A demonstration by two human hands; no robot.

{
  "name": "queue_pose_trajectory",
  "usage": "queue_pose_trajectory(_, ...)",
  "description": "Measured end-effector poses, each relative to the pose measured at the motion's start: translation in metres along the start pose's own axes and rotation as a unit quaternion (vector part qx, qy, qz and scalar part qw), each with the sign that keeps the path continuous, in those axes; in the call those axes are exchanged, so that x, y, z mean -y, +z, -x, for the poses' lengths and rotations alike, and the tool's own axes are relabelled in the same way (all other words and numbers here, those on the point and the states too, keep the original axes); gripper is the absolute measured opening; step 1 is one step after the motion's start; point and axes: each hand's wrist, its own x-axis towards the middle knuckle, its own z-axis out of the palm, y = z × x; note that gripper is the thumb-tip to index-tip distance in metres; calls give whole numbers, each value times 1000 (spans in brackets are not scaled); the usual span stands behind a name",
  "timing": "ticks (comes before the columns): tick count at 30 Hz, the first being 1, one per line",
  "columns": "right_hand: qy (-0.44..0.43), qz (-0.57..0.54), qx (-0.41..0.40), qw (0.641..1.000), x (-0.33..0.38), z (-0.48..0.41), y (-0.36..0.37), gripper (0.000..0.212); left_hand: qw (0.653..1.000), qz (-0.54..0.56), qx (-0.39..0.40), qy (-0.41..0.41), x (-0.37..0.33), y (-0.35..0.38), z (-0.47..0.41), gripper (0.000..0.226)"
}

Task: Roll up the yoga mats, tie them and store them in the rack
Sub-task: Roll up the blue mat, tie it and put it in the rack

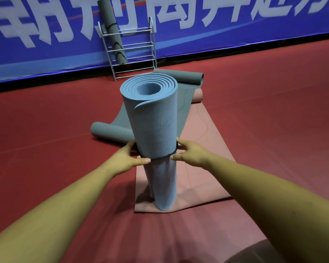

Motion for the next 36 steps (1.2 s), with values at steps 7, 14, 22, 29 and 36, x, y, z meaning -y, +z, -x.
queue_pose_trajectory(7,39,-92,15,995,-1,6,-7,60,999,42,16,-18,14,7,-3,85)
queue_pose_trajectory(14,0,26,-51,998,-6,-3,1,81,999,25,5,-20,-3,17,-7,88)
queue_pose_trajectory(22,-45,-155,-47,986,13,-5,-2,71,996,70,-48,36,-14,10,-17,57)
queue_pose_trajectory(29,-94,-161,-96,978,90,-48,-47,50,982,126,-126,65,-71,-49,-65,36)
queue_pose_trajectory(36,-82,-203,-86,972,117,-152,-64,30,972,190,-129,57,-62,-102,-156,38)
